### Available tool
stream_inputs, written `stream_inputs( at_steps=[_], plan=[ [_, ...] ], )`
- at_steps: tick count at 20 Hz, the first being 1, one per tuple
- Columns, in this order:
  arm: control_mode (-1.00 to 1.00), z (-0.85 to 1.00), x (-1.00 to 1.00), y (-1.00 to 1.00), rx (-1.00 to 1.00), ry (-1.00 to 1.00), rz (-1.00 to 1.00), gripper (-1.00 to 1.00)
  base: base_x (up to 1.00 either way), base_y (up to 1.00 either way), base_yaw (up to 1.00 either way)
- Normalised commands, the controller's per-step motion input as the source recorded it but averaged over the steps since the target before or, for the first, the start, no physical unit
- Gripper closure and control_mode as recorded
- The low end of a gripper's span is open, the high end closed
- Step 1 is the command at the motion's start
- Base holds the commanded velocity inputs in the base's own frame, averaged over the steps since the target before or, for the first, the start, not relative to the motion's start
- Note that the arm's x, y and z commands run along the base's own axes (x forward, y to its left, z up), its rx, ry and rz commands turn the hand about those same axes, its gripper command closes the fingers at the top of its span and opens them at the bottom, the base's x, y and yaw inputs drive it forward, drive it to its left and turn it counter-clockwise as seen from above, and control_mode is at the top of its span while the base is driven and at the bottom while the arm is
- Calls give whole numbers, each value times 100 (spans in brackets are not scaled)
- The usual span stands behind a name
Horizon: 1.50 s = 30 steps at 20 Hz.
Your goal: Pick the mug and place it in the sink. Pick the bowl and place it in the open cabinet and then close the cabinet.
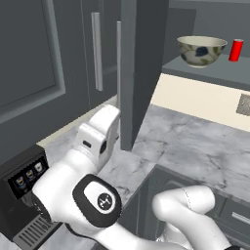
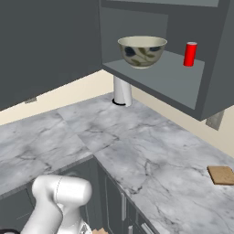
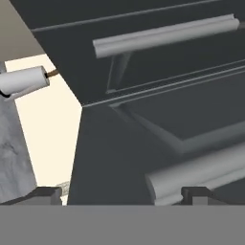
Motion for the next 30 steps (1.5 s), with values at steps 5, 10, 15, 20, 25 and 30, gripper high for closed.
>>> stream_inputs(
  at_steps=[5,10,15,20,25,30],
  plan=[
    [-100,0,-6,-57,8,-2,-6,-100,0,0,0],
    [-100,0,0,-56,8,-1,-5,-100,0,0,0],
    [-100,0,0,-59,8,0,-4,-100,0,0,0],
    [-100,0,0,-64,9,0,-3,-100,0,0,0],
    [-100,0,0,-61,7,0,-1,-100,0,0,0],
    [-100,0,0,-64,7,0,0,-100,0,0,0]
  ],
)
